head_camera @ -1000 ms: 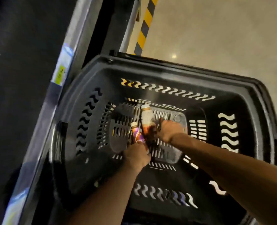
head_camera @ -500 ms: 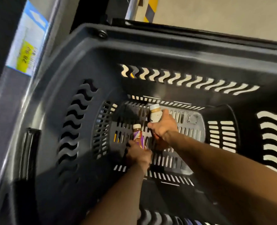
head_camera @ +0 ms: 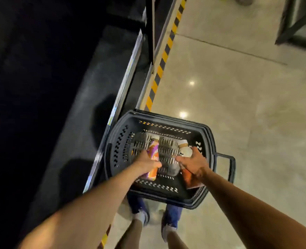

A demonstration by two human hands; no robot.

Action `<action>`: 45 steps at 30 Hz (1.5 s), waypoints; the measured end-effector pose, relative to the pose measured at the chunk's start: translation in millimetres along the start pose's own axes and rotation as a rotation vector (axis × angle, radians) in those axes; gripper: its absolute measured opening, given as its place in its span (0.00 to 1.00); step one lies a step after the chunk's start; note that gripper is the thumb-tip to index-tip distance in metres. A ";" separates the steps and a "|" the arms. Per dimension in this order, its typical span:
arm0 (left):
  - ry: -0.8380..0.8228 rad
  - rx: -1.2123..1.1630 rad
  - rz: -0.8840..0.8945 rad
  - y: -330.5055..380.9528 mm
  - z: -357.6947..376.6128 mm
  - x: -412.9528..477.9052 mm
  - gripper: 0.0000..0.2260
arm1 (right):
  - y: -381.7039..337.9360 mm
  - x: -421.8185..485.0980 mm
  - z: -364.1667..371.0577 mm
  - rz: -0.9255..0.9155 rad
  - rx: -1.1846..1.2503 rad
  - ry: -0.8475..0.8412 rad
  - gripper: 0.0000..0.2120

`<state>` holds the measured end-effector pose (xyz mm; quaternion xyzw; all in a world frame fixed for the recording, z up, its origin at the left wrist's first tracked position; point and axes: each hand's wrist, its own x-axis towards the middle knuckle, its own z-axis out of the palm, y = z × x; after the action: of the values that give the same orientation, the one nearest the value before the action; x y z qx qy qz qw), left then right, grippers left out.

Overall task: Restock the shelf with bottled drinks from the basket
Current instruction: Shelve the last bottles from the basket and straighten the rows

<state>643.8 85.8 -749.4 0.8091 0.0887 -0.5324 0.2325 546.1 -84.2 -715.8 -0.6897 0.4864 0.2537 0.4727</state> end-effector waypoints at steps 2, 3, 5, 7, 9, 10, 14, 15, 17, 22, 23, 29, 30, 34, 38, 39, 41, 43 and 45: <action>0.000 -0.027 0.060 23.2 -31.4 -84.8 0.20 | -17.6 -70.0 -24.7 0.008 0.057 0.024 0.26; 0.002 -0.041 0.081 27.4 -43.8 -117.6 0.19 | -26.1 -102.3 -34.4 0.002 0.097 0.036 0.26; 0.029 -0.103 0.110 36.1 -65.9 -181.3 0.22 | -44.4 -161.4 -51.8 -0.017 0.172 0.047 0.27; 0.057 -0.187 0.114 38.8 -80.7 -239.8 0.23 | -57.2 -213.7 -67.6 -0.068 0.201 0.048 0.28; 0.069 -0.293 0.133 37.1 -87.7 -294.4 0.21 | -64.1 -261.1 -81.1 -0.110 0.229 0.058 0.27; 0.080 -0.349 0.142 35.7 -88.8 -319.3 0.19 | -68.2 -286.1 -88.7 -0.131 0.246 0.071 0.24; 0.086 -0.536 0.225 17.1 -84.1 -392.4 0.16 | -72.9 -360.1 -112.6 -0.213 0.248 0.144 0.19; 0.090 -0.574 0.238 10.3 -81.3 -408.0 0.16 | -71.3 -374.5 -116.2 -0.241 0.240 0.144 0.19; 0.103 -0.640 0.253 -1.0 -75.1 -437.2 0.18 | -64.9 -392.1 -122.1 -0.300 0.207 0.118 0.19; 0.220 -0.788 0.383 -25.2 -59.1 -501.2 0.16 | -63.2 -423.5 -127.5 -0.444 0.090 0.009 0.19; 0.245 -0.828 0.394 -29.6 -56.4 -515.2 0.15 | -64.5 -429.3 -125.5 -0.476 0.073 -0.016 0.19; 0.501 -1.019 0.393 -74.3 -50.4 -587.9 0.14 | -87.4 -486.2 -93.1 -0.681 -0.018 -0.143 0.16; 0.552 -1.050 0.396 -83.8 -49.9 -601.8 0.14 | -91.8 -499.9 -85.6 -0.720 -0.039 -0.174 0.16; 0.792 -1.116 0.355 -131.5 -44.8 -662.2 0.15 | -106.6 -562.6 -49.0 -0.893 -0.121 -0.323 0.15; 0.985 -1.182 0.294 -194.7 -26.0 -726.1 0.16 | -100.9 -635.2 -3.2 -1.034 -0.160 -0.463 0.16; 1.030 -1.181 0.281 -212.4 -18.8 -741.3 0.15 | -95.4 -653.7 9.3 -1.066 -0.177 -0.498 0.16; 1.108 -1.205 0.253 -247.4 -2.3 -771.8 0.15 | -80.0 -689.6 36.0 -1.116 -0.226 -0.573 0.17; 1.184 -1.254 0.211 -284.9 18.1 -798.6 0.16 | -57.2 -724.4 62.4 -1.151 -0.260 -0.664 0.17; 1.240 -1.331 0.173 -322.1 43.3 -827.3 0.18 | -27.4 -762.4 85.6 -1.174 -0.290 -0.751 0.18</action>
<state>137.1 433.6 -107.4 0.6528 0.4254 0.1781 0.6010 276.9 323.5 -123.7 -0.7596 -0.1998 0.2399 0.5705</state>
